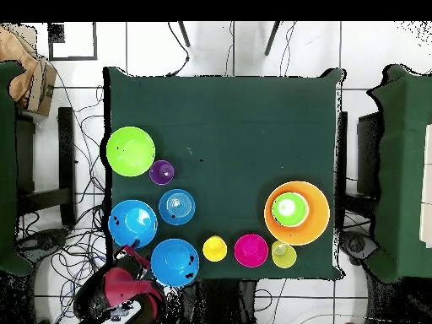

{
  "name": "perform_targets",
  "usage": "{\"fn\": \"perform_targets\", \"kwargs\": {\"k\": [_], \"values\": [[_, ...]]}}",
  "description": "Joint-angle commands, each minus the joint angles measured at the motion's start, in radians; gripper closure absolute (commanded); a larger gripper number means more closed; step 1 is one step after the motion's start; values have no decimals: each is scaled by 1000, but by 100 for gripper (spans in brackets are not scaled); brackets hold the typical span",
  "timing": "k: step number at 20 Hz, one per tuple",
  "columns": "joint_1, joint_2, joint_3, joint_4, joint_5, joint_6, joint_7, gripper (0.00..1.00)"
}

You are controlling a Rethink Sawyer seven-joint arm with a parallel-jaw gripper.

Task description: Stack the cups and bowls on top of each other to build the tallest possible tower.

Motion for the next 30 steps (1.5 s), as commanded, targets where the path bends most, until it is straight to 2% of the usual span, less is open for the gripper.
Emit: {"fn": "perform_targets", "kwargs": {"k": [1, 9, 14, 20, 25, 30], "values": [[-16, 29, 108, 6, 53, 0, 221, 0], [-14, 31, 95, -12, 65, 27, 196, 0], [-22, 95, 93, -71, 77, 16, 178, 0], [2, 129, 73, -116, 126, 36, 152, 0], [13, 193, 63, -172, 163, 25, 129, 0], [6, 198, 58, -192, 169, 59, 107, 0]]}}
